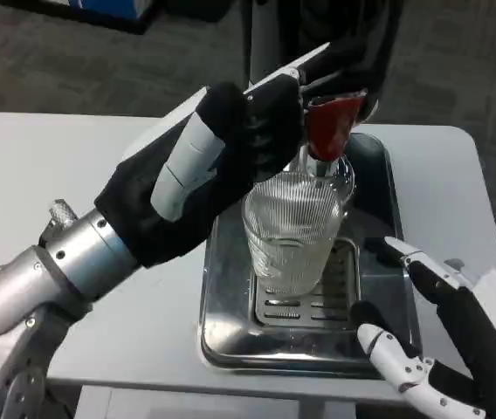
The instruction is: Grasp the cup under the faucet to collect the drink, then remove the cup.
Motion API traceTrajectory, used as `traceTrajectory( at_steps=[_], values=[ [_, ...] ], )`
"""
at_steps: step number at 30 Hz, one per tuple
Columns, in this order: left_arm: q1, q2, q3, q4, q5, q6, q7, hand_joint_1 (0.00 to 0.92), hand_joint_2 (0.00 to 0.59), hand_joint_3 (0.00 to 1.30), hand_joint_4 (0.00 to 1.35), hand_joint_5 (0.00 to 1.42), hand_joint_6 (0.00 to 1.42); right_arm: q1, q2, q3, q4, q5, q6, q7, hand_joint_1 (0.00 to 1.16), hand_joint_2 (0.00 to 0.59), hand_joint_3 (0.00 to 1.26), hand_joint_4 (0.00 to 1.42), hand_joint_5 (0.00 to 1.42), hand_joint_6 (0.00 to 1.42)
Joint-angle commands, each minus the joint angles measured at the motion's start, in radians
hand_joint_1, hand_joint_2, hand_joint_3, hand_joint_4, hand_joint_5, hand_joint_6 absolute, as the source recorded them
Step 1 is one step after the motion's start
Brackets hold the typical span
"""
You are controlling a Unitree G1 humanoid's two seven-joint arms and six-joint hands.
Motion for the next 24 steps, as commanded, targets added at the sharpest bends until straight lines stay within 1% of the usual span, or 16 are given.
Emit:
traceTrajectory(
  at_steps=[1,8,18,24],
  values=[
    [-0.012,0.031,-0.021,0.036,0.021,-0.033,-0.077,0.0,0.031,0.1,0.13,0.15,0.0,0.015,-0.002,0.0,-0.009,0.006,0.001,-0.004,0.25,0.436,0.17,0.17,0.12,0.02],
    [-0.063,0.101,-0.037,0.088,0.083,-0.137,-0.167,0.0,0.041,0.12,0.15,0.17,0.0,0.018,-0.001,-0.001,-0.011,0.009,0.001,-0.005,0.25,0.436,0.17,0.18,0.12,0.02],
    [-0.059,0.109,-0.046,0.127,0.057,-0.18,-0.224,0.0,0.042,0.13,0.16,0.18,0.0,0.019,0.0,0.001,-0.013,0.007,0.0,-0.004,0.25,0.436,0.17,0.18,0.12,0.02],
    [-0.071,0.148,-0.036,0.149,0.06,-0.231,-0.262,0.0,0.042,0.14,0.18,0.18,0.0,0.016,0.0,0.003,-0.014,0.003,0.001,-0.002,0.25,0.436,0.17,0.18,0.12,0.02]
  ],
)
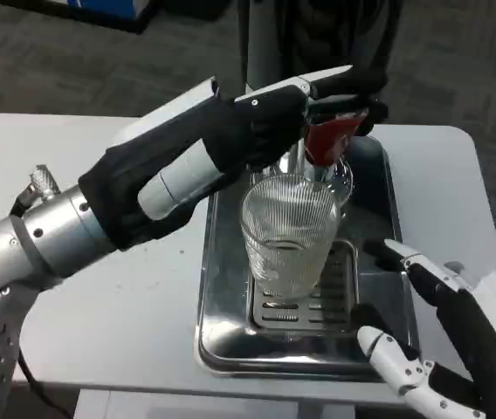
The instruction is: Grasp the cup under the faucet to collect the drink, then remove the cup.
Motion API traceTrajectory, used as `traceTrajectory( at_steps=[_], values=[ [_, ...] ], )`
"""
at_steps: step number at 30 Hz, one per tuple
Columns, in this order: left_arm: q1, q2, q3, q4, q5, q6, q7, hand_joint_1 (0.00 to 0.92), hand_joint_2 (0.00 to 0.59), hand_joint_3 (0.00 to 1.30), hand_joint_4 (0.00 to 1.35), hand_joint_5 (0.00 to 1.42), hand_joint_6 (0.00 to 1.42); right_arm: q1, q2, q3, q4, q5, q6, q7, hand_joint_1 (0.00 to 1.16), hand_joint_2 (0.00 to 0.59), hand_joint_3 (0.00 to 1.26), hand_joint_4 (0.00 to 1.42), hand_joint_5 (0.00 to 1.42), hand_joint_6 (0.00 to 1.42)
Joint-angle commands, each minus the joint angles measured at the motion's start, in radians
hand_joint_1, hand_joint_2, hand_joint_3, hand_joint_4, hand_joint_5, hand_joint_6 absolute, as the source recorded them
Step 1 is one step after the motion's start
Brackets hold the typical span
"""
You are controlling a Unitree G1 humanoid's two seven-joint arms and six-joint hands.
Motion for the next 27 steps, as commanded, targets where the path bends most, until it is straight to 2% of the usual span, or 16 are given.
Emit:
traceTrajectory(
  at_steps=[1,9,27],
  values=[
    [0.01,0.044,-0.018,0.015,0.018,-0.048,-0.097,0.0,0.043,0.14,0.19,0.18,0.0,0.008,-0.001,0.001,-0.014,0.001,0.002,-0.002,0.25,0.436,0.17,0.18,0.12,0.02],
    [0.011,0.078,-0.035,0.019,0.05,-0.121,-0.115,0.0,0.045,0.15,0.19,0.19,0.0,0.003,0.001,0.004,-0.012,-0.001,0.004,0.0,0.25,0.436,0.17,0.18,0.12,0.03],
    [0.037,0.077,-0.043,0.016,0.052,-0.137,-0.107,0.0,0.045,0.16,0.2,0.19,0.0,-0.016,0.001,0.01,-0.001,-0.008,0.015,0.003,0.25,0.436,0.17,0.18,0.12,0.03]
  ],
)
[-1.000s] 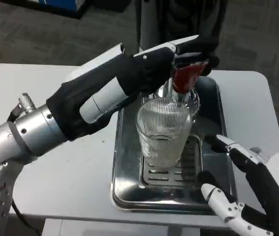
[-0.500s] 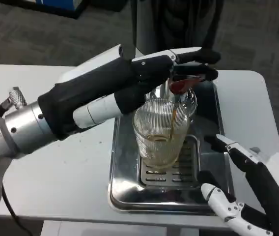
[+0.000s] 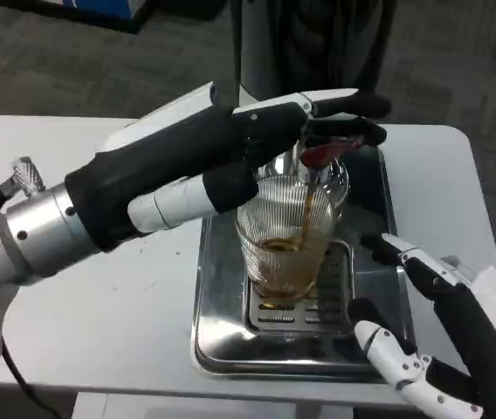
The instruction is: Grasp the cup under the faucet to collect the drink, then remove the cup.
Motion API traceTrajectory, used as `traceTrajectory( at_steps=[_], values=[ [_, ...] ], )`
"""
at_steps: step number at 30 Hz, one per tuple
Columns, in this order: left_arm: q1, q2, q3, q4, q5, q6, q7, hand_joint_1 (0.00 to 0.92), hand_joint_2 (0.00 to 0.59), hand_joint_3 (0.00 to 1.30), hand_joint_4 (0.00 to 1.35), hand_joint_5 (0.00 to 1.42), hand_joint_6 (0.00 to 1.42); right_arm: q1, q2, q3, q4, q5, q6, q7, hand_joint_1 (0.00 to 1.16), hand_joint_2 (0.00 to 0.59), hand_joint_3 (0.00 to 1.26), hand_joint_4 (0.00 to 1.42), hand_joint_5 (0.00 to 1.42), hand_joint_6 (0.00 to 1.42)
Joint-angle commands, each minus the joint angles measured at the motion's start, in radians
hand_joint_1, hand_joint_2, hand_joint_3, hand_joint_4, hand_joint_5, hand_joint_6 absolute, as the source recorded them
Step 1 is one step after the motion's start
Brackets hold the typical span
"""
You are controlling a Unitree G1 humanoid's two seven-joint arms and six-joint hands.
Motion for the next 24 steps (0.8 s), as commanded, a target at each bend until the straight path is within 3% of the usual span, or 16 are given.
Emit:
traceTrajectory(
  at_steps=[1,24],
  values=[
    [0.039,0.021,-0.036,-0.004,0.018,-0.004,-0.071,0.0,0.045,0.16,0.2,0.19,0.0,0.004,-0.001,0.003,-0.001,-0.002,0.009,0.002,0.25,0.436,0.17,0.18,0.12,0.03],
    [0.04,0.022,-0.043,-0.017,0.024,-0.002,-0.067,0.0,0.047,0.17,0.2,0.19,0.0,0.016,-0.005,0.0,-0.006,0.007,0.009,-0.003,0.24,0.441,0.17,0.18,0.12,0.03]
  ],
)
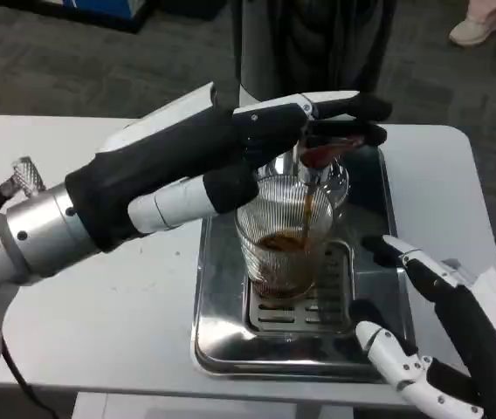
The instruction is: Grasp the cup under the faucet to collect the drink, then remove the cup.
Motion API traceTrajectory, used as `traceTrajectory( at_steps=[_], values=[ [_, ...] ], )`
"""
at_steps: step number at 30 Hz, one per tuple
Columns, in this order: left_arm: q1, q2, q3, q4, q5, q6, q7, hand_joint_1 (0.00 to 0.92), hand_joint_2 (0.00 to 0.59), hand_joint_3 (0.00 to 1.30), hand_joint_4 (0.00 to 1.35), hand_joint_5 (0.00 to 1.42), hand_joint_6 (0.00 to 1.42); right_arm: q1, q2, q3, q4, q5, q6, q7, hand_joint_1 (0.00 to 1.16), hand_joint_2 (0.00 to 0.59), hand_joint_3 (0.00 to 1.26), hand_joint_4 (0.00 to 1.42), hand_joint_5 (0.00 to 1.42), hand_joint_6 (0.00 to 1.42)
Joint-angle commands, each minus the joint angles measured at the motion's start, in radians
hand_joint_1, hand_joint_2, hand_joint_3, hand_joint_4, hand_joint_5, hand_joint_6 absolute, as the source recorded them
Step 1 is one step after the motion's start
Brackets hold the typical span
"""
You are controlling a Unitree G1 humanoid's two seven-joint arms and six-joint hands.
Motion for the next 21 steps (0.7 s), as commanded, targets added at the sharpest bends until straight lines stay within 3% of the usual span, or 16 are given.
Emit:
traceTrajectory(
  at_steps=[1,21],
  values=[
    [0.04,0.021,-0.04,-0.016,0.024,0.0,-0.066,0.0,0.047,0.17,0.2,0.19,0.0,0.013,-0.004,-0.003,-0.006,0.004,0.0,-0.003,0.24,0.442,0.17,0.18,0.12,0.03],
    [0.053,0.019,-0.041,-0.023,0.028,0.002,-0.059,0.0,0.047,0.17,0.2,0.19,0.0,0.008,-0.001,0.0,-0.004,0.003,0.002,-0.003,0.23,0.442,0.17,0.18,0.13,0.03]
  ],
)
